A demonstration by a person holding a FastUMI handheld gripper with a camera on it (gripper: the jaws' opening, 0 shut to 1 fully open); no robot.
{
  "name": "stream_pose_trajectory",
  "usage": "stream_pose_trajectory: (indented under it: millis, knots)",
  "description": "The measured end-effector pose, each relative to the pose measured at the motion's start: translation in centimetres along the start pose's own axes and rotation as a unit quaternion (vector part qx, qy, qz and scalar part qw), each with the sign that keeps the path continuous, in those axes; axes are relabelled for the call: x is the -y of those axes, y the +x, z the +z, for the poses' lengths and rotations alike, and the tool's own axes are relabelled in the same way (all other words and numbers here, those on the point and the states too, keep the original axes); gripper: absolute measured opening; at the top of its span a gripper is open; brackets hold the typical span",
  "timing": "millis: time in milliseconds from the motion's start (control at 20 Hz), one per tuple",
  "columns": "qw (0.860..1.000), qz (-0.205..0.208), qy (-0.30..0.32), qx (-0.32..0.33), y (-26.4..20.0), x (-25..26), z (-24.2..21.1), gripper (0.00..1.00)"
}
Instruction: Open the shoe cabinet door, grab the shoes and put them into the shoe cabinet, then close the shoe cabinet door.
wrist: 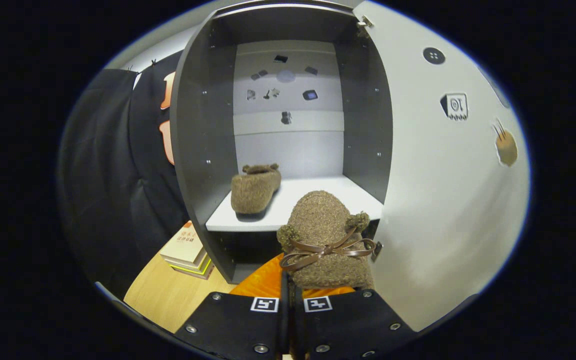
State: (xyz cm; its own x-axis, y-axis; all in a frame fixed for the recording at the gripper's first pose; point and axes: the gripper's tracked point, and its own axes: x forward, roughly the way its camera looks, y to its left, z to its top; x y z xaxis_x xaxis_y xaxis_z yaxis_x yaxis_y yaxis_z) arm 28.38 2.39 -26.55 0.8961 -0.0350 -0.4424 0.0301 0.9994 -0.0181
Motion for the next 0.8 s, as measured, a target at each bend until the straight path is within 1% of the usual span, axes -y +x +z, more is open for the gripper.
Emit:
stream_pose_trajectory:
  millis: [200,350,500,800]
  knots:
    - [0.999,0.011,-0.026,0.023,3.3,-0.2,3.8,0.04]
    - [0.999,0.022,-0.020,0.034,6.2,0.1,6.5,0.04]
    - [0.999,0.026,-0.015,0.044,10.5,1.1,9.2,0.04]
    - [0.998,0.047,0.004,0.041,18.0,2.3,12.1,0.04]
